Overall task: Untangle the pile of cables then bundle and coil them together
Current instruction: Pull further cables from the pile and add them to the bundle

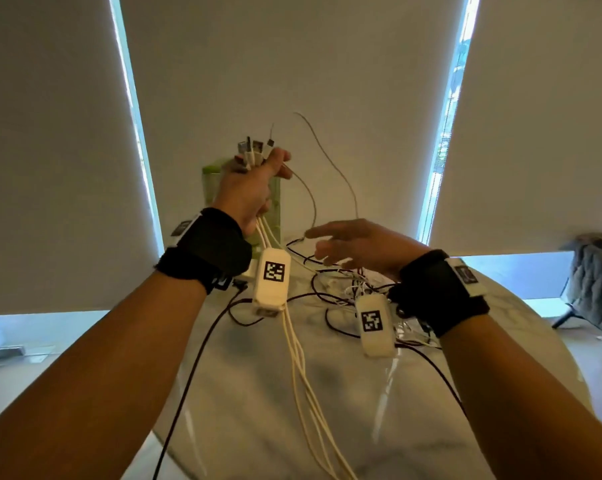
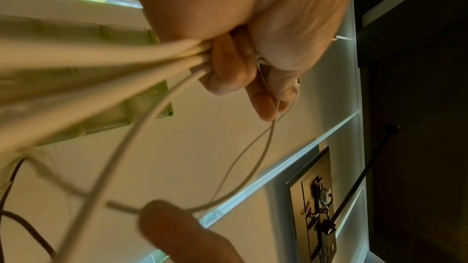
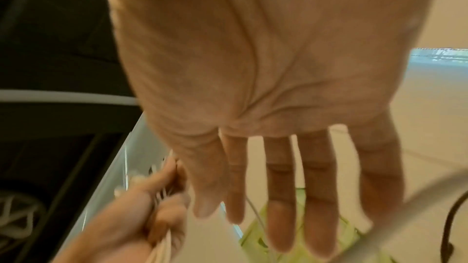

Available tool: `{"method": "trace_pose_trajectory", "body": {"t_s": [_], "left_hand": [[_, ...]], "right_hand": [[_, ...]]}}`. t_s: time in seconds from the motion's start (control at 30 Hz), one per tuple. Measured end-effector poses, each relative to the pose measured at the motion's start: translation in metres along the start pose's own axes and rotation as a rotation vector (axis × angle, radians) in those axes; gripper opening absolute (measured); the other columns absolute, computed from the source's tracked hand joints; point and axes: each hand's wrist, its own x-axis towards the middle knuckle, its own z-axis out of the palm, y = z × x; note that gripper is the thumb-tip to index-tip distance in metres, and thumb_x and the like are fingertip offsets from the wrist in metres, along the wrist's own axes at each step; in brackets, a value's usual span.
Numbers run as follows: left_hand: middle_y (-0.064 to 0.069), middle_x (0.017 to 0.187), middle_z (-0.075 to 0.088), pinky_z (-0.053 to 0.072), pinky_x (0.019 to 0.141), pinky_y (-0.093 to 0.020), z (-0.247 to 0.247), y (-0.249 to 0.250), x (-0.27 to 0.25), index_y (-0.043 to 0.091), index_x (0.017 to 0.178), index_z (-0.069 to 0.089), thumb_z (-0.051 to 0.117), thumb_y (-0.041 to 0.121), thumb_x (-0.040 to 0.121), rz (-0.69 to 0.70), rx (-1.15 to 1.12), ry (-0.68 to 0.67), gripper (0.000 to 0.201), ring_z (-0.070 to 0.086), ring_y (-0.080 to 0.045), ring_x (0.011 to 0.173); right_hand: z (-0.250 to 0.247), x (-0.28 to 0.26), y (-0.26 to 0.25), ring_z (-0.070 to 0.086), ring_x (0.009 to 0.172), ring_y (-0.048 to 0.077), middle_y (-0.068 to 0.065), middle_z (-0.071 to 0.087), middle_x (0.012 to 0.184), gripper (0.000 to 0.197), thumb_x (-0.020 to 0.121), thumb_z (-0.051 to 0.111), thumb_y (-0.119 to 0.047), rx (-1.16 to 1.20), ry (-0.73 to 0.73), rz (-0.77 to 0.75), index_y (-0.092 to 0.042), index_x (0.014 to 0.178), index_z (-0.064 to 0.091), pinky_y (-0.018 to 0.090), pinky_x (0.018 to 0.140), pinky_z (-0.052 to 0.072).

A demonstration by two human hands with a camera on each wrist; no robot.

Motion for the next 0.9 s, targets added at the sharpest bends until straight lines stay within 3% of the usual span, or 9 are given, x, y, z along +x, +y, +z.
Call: {"method": "trace_pose_trajectory", "body": {"t_s": [0.1, 0.2, 0.3, 0.43, 0.53, 0.6, 0.73, 0.83, 0.9], "left_hand": [[0.007, 0.070, 0.067, 0.021, 0.037, -0.017, 0.003, 0.008, -0.003, 0.021, 0.086, 0.068, 0.056, 0.032, 0.096, -0.007, -0.016, -0.074, 0.019, 0.026, -0.004, 0.043], [0.006, 0.071, 0.068, 0.022, 0.038, -0.016, 0.001, 0.019, -0.012, 0.018, 0.087, 0.068, 0.055, 0.030, 0.096, -0.030, -0.023, -0.189, 0.019, 0.027, -0.005, 0.046], [0.003, 0.073, 0.067, 0.024, 0.037, -0.014, 0.007, 0.026, -0.024, 0.016, 0.092, 0.067, 0.054, 0.030, 0.096, -0.030, -0.004, -0.317, 0.020, 0.029, -0.004, 0.044], [0.002, 0.068, 0.062, 0.024, 0.036, -0.015, 0.016, 0.030, -0.034, 0.015, 0.107, 0.068, 0.053, 0.032, 0.096, -0.049, 0.015, -0.432, 0.026, 0.029, -0.004, 0.044], [0.005, 0.059, 0.052, 0.026, 0.038, -0.015, 0.012, 0.017, -0.040, 0.014, 0.111, 0.067, 0.052, 0.033, 0.097, -0.107, 0.172, -0.435, 0.028, 0.031, -0.004, 0.046], [0.005, 0.058, 0.047, 0.027, 0.038, -0.016, 0.008, -0.001, -0.047, 0.012, 0.108, 0.066, 0.052, 0.031, 0.097, -0.149, 0.297, -0.418, 0.026, 0.033, -0.004, 0.045], [0.003, 0.056, 0.041, 0.025, 0.038, -0.017, 0.010, -0.024, -0.058, 0.011, 0.098, 0.061, 0.052, 0.030, 0.098, -0.193, 0.313, -0.359, 0.021, 0.032, -0.007, 0.046], [0.004, 0.054, 0.041, 0.025, 0.036, -0.016, 0.017, -0.016, -0.059, 0.008, 0.118, 0.057, 0.053, 0.033, 0.097, -0.216, 0.261, -0.376, 0.033, 0.031, -0.005, 0.043], [0.005, 0.054, 0.041, 0.025, 0.037, -0.017, 0.025, -0.007, -0.061, 0.006, 0.117, 0.059, 0.051, 0.034, 0.098, -0.187, 0.271, -0.445, 0.035, 0.030, -0.005, 0.043]], "right_hand": [[0.004, 0.004, -0.008, 0.066, 0.090, 0.017, -0.001, 0.069, 0.096, 0.019, 0.094, 0.058, -0.029, -0.037, 0.162, -0.065, -0.022, 0.110, 0.065, 0.027, 0.079, 0.055], [0.004, 0.002, -0.012, 0.066, 0.076, 0.016, 0.004, 0.067, 0.086, 0.021, 0.088, 0.066, -0.032, 0.066, 0.384, -0.086, -0.015, 0.098, 0.057, 0.028, 0.069, 0.056], [0.000, -0.008, -0.014, 0.063, 0.065, 0.012, 0.005, 0.063, 0.079, 0.025, 0.087, 0.067, -0.033, 0.135, 0.550, -0.152, -0.019, 0.102, 0.052, 0.029, 0.062, 0.054], [-0.013, -0.031, -0.009, 0.055, 0.058, 0.009, -0.003, 0.058, 0.071, 0.014, 0.096, 0.057, -0.030, 0.055, 0.591, -0.240, -0.020, 0.100, 0.065, 0.022, 0.059, 0.044], [-0.034, -0.056, 0.006, 0.053, 0.058, 0.015, -0.007, 0.055, 0.064, 0.019, 0.097, 0.055, -0.027, 0.289, 0.746, -0.283, -0.016, 0.103, 0.070, 0.025, 0.055, 0.045], [-0.044, -0.073, 0.016, 0.052, 0.056, 0.015, -0.008, 0.051, 0.061, 0.019, 0.098, 0.054, -0.025, 0.449, 0.773, -0.297, -0.015, 0.104, 0.069, 0.024, 0.053, 0.046], [-0.061, -0.099, 0.031, 0.050, 0.053, 0.013, -0.001, 0.044, 0.071, 0.019, 0.100, 0.050, -0.026, 0.626, 0.902, -0.330, -0.020, 0.101, 0.068, 0.021, 0.049, 0.043], [-0.070, -0.110, 0.051, 0.045, 0.054, 0.016, 0.001, 0.043, 0.068, 0.020, 0.099, 0.051, -0.029, 0.477, 0.935, -0.252, -0.031, 0.099, 0.071, 0.024, 0.049, 0.039], [-0.070, -0.114, 0.063, 0.047, 0.059, 0.022, -0.004, 0.053, 0.067, 0.019, 0.096, 0.057, -0.024, 0.182, 0.817, -0.106, -0.033, 0.103, 0.073, 0.029, 0.058, 0.040]]}}
